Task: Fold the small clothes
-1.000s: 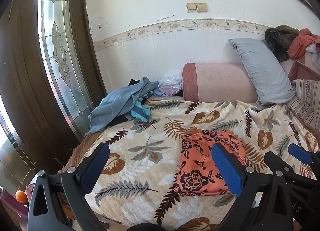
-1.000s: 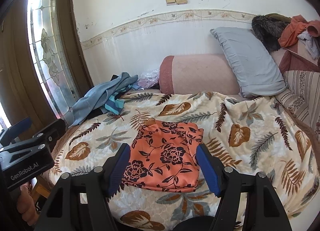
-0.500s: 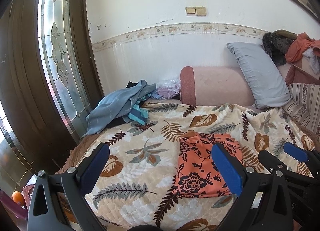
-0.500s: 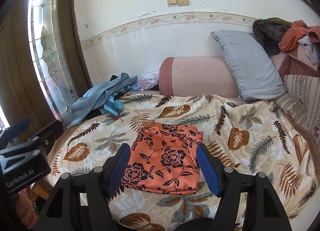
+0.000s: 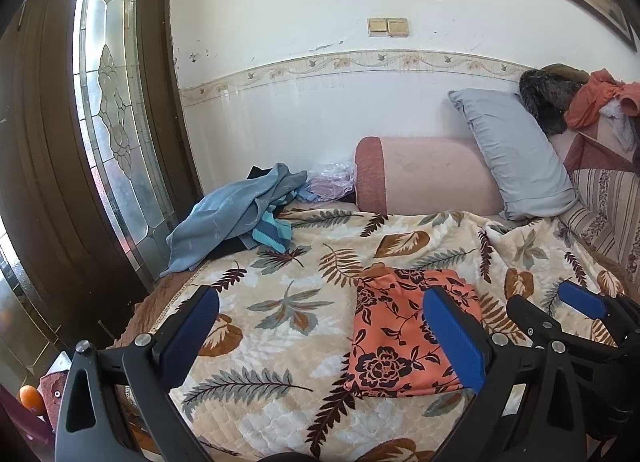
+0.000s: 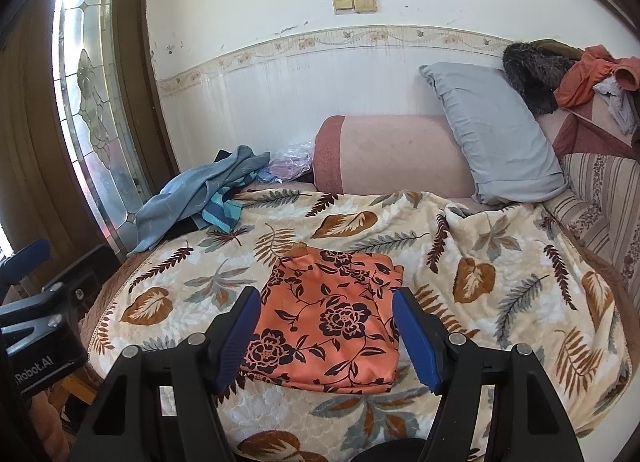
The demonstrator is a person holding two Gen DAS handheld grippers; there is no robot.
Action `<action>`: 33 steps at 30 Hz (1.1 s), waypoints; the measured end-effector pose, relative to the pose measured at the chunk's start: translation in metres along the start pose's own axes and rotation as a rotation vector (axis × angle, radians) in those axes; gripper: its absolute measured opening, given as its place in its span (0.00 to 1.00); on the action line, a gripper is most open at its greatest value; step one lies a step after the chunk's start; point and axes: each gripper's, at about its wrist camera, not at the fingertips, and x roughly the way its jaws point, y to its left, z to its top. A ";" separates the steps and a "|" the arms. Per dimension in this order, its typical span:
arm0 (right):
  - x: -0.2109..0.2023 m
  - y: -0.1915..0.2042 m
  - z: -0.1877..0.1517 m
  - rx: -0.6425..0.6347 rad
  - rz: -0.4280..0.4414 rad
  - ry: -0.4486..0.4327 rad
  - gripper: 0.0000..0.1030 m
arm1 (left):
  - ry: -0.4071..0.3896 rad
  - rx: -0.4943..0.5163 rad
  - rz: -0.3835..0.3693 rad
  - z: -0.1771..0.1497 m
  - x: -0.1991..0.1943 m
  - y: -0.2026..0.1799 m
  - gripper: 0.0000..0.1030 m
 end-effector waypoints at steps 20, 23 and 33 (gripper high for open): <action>0.009 0.011 -0.002 -0.015 -0.006 0.013 0.70 | -0.011 -0.018 -0.036 -0.007 0.001 0.007 0.99; 0.010 0.011 -0.002 -0.017 -0.010 0.013 0.70 | -0.007 -0.019 -0.039 -0.008 0.003 0.008 0.99; 0.014 0.012 -0.001 -0.021 -0.012 0.018 0.70 | 0.012 -0.026 -0.047 -0.011 0.014 0.008 0.99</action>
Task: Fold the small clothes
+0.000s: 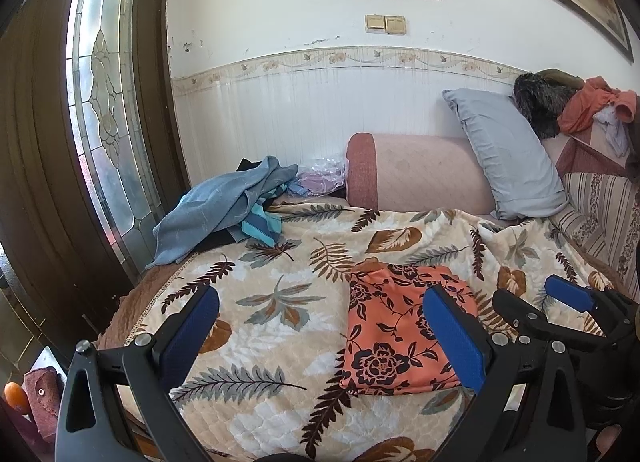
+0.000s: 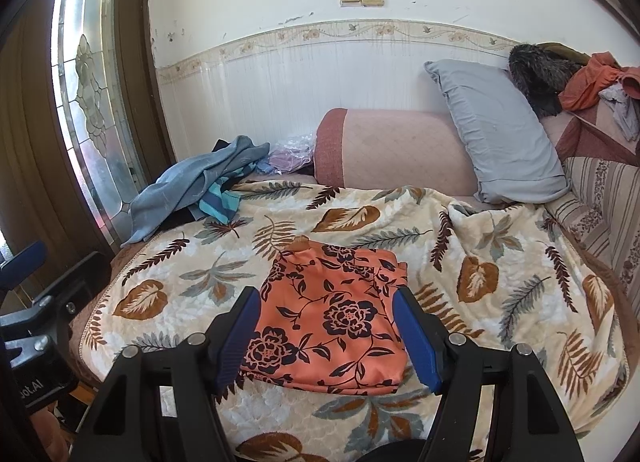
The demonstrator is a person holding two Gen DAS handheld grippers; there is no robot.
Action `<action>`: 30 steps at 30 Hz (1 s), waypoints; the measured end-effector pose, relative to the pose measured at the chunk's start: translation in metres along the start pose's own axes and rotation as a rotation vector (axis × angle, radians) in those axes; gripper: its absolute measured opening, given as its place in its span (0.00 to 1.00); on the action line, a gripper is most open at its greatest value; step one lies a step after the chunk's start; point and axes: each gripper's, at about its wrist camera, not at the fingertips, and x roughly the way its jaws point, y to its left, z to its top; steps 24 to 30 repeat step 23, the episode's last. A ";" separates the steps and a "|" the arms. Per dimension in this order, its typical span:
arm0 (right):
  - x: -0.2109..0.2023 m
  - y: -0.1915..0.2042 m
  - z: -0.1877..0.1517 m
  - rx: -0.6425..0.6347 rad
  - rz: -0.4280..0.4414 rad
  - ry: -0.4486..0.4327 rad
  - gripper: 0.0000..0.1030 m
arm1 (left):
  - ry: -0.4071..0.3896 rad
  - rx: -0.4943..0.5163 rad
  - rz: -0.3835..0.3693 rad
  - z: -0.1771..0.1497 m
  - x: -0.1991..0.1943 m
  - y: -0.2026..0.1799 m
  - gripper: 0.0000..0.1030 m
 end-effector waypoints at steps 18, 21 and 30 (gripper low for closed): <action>0.017 -0.001 0.007 -0.006 -0.005 0.019 0.70 | 0.002 0.011 -0.034 0.002 0.014 -0.002 0.99; 0.022 -0.004 0.007 0.001 -0.004 0.026 0.70 | 0.009 0.014 -0.028 0.000 0.020 -0.004 0.99; 0.026 -0.006 0.007 0.008 -0.004 0.033 0.70 | 0.018 0.006 -0.023 0.000 0.025 -0.005 0.99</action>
